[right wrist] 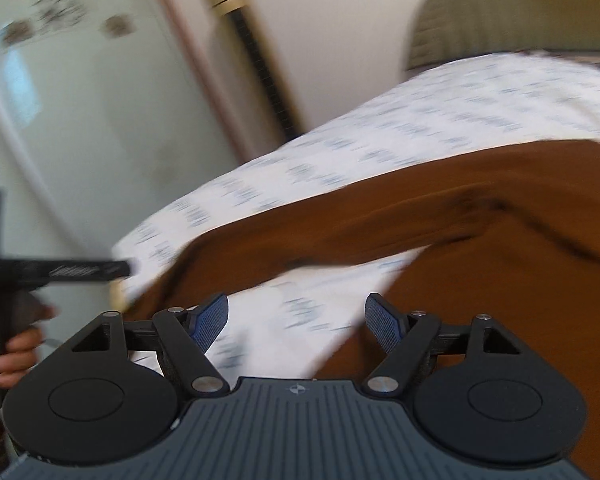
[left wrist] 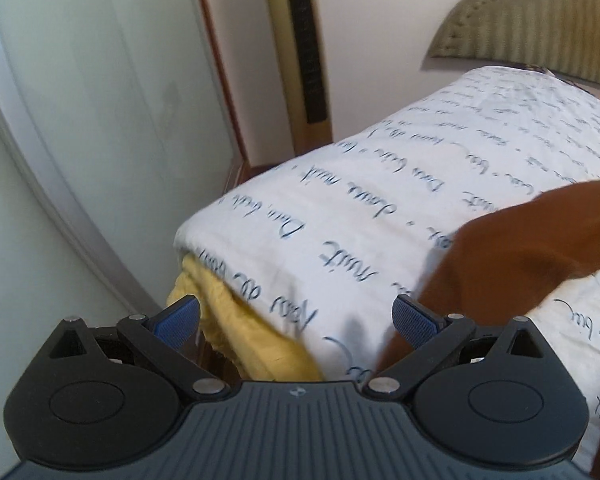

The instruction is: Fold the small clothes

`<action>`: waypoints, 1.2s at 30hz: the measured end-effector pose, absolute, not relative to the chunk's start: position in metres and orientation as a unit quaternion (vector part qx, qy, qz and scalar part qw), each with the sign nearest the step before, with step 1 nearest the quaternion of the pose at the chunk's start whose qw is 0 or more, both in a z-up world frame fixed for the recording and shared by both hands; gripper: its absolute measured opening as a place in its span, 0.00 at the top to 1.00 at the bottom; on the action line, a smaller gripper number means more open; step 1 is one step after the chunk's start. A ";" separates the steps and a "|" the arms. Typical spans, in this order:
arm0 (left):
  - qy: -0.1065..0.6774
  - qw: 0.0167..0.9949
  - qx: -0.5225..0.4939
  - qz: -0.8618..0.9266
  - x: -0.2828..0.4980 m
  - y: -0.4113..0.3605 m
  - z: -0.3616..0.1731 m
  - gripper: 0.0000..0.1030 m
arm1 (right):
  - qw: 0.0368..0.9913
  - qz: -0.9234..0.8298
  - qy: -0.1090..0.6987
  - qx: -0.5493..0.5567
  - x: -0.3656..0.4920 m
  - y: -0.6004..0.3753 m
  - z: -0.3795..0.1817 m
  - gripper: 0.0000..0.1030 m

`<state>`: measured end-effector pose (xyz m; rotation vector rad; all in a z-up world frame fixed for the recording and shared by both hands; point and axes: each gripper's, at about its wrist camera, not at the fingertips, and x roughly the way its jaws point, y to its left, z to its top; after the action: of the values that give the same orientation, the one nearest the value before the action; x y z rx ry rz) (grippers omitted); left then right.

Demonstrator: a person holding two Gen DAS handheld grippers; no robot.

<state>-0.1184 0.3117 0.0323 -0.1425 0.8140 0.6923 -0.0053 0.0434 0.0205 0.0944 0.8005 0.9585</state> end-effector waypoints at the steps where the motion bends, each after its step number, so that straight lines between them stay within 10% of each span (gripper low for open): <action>1: 0.389 0.857 -0.078 0.328 -0.120 0.314 0.032 0.00 | 0.792 0.472 0.383 0.050 -0.009 0.053 0.020 0.27; 15: 0.405 0.890 -0.018 0.208 -0.071 0.292 0.032 0.00 | 0.683 0.580 0.443 0.034 -0.053 0.157 -0.012 0.43; 20: 0.434 0.881 -0.011 0.190 -0.048 0.289 0.011 0.00 | 0.677 0.570 0.462 0.057 -0.046 0.162 -0.017 0.87; 24: 0.429 0.882 -0.059 0.184 -0.047 0.298 0.007 0.02 | 0.679 0.562 0.467 0.071 -0.043 0.151 -0.019 0.92; 32: 0.433 0.879 -0.110 0.167 -0.035 0.294 0.018 0.85 | 0.727 0.546 0.413 0.056 -0.045 0.115 0.013 0.92; 36: 0.423 0.884 -0.129 0.150 -0.030 0.282 0.030 0.94 | 0.757 0.522 0.389 0.058 -0.042 0.081 0.029 0.92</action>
<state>-0.0298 0.2824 0.0298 -0.2686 0.8802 0.3111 -0.0423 0.0809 0.0290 0.1274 0.8486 1.1370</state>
